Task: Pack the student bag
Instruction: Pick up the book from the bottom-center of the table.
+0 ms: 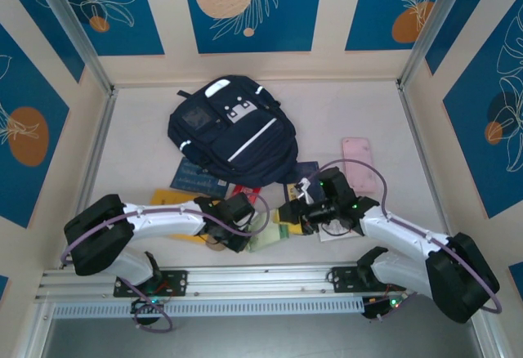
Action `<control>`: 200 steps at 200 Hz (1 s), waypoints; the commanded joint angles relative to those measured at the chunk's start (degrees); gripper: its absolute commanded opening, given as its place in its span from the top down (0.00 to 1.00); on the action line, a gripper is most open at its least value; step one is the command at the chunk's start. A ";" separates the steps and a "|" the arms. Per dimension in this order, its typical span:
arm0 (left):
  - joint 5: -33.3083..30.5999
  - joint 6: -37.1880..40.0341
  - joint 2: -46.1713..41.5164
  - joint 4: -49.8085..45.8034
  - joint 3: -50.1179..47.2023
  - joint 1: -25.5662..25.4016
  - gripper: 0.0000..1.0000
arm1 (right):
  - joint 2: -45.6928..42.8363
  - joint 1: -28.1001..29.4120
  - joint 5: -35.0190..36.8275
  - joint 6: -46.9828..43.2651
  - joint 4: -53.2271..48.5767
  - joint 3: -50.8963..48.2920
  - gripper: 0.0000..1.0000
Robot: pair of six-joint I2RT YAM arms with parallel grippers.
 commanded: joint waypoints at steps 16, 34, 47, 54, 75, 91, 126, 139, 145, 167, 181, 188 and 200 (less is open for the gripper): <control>-2.16 0.95 2.94 3.90 -2.05 -0.44 0.94 | 3.12 0.77 -2.38 0.83 2.53 -2.28 0.39; -2.16 0.66 2.79 3.94 -2.08 -0.42 0.94 | 6.53 2.68 -1.26 0.66 4.57 -2.00 0.39; -1.91 0.47 2.68 4.19 -2.05 -0.43 0.94 | 9.07 3.97 -0.35 0.35 5.93 -1.26 0.39; -1.74 0.36 2.63 4.46 -2.06 -0.36 0.95 | 10.39 4.35 0.35 -0.06 6.11 -0.75 0.40; -1.59 0.09 2.63 4.33 -1.92 -0.41 0.95 | 14.04 4.92 2.90 -1.05 6.04 0.75 0.52; -0.85 -0.54 2.20 3.93 -1.59 -0.43 0.94 | 15.87 4.86 6.52 -2.77 3.31 1.89 0.69; 0.10 -3.56 -4.42 -3.16 3.05 -0.38 0.80 | 6.14 3.82 19.38 -9.35 -10.18 2.24 0.99; -3.50 -4.06 -9.49 -7.06 5.99 -0.27 0.60 | -1.88 2.19 19.79 -9.74 -11.64 0.66 1.00; -5.50 -4.26 -11.93 -8.42 7.24 -0.11 0.51 | -5.25 1.32 19.92 -9.83 -12.60 0.14 1.00; -9.57 -5.64 -18.53 -9.06 11.08 2.75 0.24 | -15.51 -2.52 15.69 -9.42 -11.72 -1.87 1.00; -6.09 -7.01 -19.60 -6.73 11.97 6.18 0.17 | -20.75 -5.21 9.42 -7.45 -7.34 -3.82 1.00; -2.38 -7.67 -19.42 -4.37 11.98 7.74 0.15 | -22.70 -6.48 7.35 -6.33 -5.77 -4.45 1.00; 4.34 -8.66 -18.55 0.51 11.97 9.24 0.08 | -25.46 -8.16 4.21 -4.61 -3.33 -5.41 1.00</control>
